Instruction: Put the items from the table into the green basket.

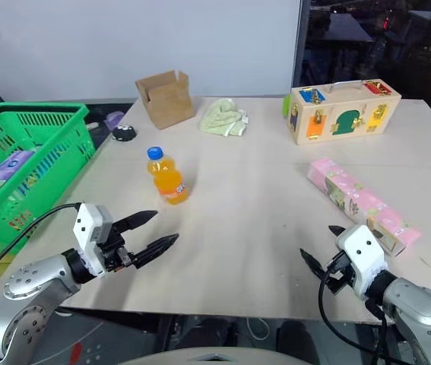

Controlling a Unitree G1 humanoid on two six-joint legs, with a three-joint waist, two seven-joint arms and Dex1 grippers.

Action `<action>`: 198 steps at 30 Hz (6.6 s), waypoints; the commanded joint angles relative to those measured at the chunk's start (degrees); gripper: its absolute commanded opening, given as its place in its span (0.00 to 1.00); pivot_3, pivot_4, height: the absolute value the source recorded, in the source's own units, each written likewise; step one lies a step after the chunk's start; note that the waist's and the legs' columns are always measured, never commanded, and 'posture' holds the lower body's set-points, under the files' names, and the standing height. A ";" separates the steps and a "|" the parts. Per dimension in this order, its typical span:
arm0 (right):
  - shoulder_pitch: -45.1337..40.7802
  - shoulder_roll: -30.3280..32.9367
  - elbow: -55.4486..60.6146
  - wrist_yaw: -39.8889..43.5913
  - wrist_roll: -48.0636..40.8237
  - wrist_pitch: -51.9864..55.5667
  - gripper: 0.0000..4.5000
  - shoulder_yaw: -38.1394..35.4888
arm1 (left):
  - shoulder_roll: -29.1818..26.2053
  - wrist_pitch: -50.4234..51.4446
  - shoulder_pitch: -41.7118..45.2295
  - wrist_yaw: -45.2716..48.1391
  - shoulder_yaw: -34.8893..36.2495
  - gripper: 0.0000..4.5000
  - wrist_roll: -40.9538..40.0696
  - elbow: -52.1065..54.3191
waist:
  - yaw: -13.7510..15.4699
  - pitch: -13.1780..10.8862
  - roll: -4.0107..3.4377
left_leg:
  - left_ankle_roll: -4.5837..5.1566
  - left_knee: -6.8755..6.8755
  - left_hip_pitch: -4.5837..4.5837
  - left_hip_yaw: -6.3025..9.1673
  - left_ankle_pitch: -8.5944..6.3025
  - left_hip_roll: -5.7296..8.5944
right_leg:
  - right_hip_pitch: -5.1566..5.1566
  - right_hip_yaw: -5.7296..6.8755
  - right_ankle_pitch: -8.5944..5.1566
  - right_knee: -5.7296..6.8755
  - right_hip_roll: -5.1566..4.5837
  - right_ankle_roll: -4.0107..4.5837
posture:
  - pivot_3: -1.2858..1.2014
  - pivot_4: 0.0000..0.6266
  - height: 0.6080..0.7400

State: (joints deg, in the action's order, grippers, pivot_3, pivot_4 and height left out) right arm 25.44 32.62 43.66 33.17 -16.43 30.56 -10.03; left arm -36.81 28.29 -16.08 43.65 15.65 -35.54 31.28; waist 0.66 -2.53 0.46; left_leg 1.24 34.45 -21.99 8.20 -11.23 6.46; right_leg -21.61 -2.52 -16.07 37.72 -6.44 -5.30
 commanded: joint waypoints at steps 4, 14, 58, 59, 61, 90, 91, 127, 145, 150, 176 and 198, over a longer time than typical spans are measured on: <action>-7.62 1.30 -1.23 -1.24 -0.38 2.01 0.98 -0.39 | -0.77 1.61 5.85 -0.20 -1.70 1.00 -3.87 4.94 | 0.11 -0.01 0.03 | -0.06 0.00 -0.08 0.06 -0.10 -0.05 | -0.11 0.07 0.01 0.00 0.09 0.00 | 0.50 0.00 1.00; -18.70 13.17 -15.23 0.26 1.97 8.72 0.98 -6.30 | -5.66 3.26 13.51 4.15 -9.57 1.00 -5.14 10.70 | 0.16 -0.23 0.17 | -0.05 0.18 -0.18 0.01 -0.15 -0.18 | -0.08 0.14 0.05 -0.04 0.41 0.05 | 0.50 0.00 1.00; -47.81 24.88 -60.89 23.11 14.43 4.47 0.35 16.31 | 3.54 7.10 19.79 -7.35 -12.90 1.00 -8.26 8.66 | 1.20 0.41 1.06 | 0.03 0.78 -0.38 0.03 -0.29 -0.64 | 0.02 0.23 0.47 -0.12 0.90 0.49 | 0.53 0.00 1.00; -47.21 24.94 -59.65 23.77 13.41 4.32 0.35 15.14 | 4.16 8.24 20.04 -8.45 -12.56 1.00 -9.54 8.49 | 1.21 0.39 1.00 | 0.03 0.78 -0.38 0.03 -0.29 -0.66 | 0.00 0.22 0.47 -0.10 0.91 0.49 | 0.52 0.00 1.00; -44.85 24.27 -53.24 27.21 6.33 8.99 0.35 9.81 | 7.07 12.17 20.62 -13.61 -11.05 1.00 -18.02 8.37 | 1.25 0.32 0.86 | 0.04 0.79 -0.38 0.04 -0.29 -0.69 | -0.01 0.22 0.47 -0.08 0.95 0.49 | 0.52 0.00 1.00; -51.42 5.47 -16.89 24.63 -36.71 32.40 0.35 11.90 | 15.50 19.39 26.97 -13.96 -12.97 1.00 -37.85 -3.22 | 0.18 0.23 0.61 | 0.00 0.99 -0.56 0.05 -0.33 -0.74 | -0.13 0.17 0.56 -0.11 1.08 0.55 | 0.52 0.00 1.00; -51.76 5.27 -17.16 24.69 -37.11 32.52 0.35 12.07 | 15.53 19.22 26.85 -13.67 -13.02 0.95 -37.59 -3.38 | 0.21 0.23 0.61 | 0.00 1.00 -0.56 0.05 -0.33 -0.74 | -0.12 0.17 0.56 -0.11 1.08 0.55 | 0.52 0.00 1.00; -55.62 -7.25 -21.84 21.98 -18.12 -0.64 0.99 19.19 | -2.71 6.54 -3.05 -30.22 34.78 0.38 -31.97 5.45 | 6.92 -0.04 0.49 | -0.32 0.79 -0.47 0.07 -0.52 -0.94 | -0.25 0.17 0.54 -0.16 1.23 0.58 | 0.64 0.00 1.00; -68.09 -25.23 -28.10 2.08 -10.41 2.84 0.99 22.52 | -34.35 -6.38 32.82 -15.37 22.22 0.38 0.87 -54.42 | 12.91 -0.03 0.69 | -1.12 0.36 -0.82 0.03 -0.61 -1.26 | -1.10 0.55 0.77 -0.09 1.91 0.90 | 0.62 0.00 1.00; -70.88 -28.25 -26.41 -3.20 -9.79 7.46 0.99 23.02 | -35.94 -19.52 59.90 -8.98 5.71 0.38 15.54 -83.30 | 12.51 0.04 1.02 | -1.77 0.23 -0.86 0.24 -0.44 -1.85 | -1.27 1.10 0.99 0.03 2.44 1.20 | 0.60 0.00 1.00; -65.65 -17.47 -21.95 0.56 -7.94 8.82 1.00 22.83 | -21.32 -5.07 35.91 14.84 14.26 0.99 -0.38 -46.08 | 0.17 0.36 0.89 | -1.55 0.24 -0.68 0.15 -0.20 -2.38 | -1.36 0.60 1.21 0.35 2.41 1.53 | 0.56 0.00 1.00; -53.95 -4.34 -13.69 6.72 -9.95 8.28 1.00 19.09 | -4.29 -4.49 24.05 -0.68 0.86 0.99 11.00 -30.54 | -0.23 0.08 0.17 | -1.50 0.35 0.01 -0.56 -0.33 -3.19 | -0.70 0.09 1.43 -0.04 3.19 1.96 | 0.52 0.00 1.00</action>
State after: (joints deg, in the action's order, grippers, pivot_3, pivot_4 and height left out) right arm -28.27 28.04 27.08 39.67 -25.78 39.91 10.54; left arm -41.12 24.51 6.65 42.33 16.77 -23.81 -0.19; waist 0.42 -2.45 0.63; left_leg -0.27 34.80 -21.99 7.64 -11.56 3.27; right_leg -22.32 -2.42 -14.64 37.68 -3.25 -3.34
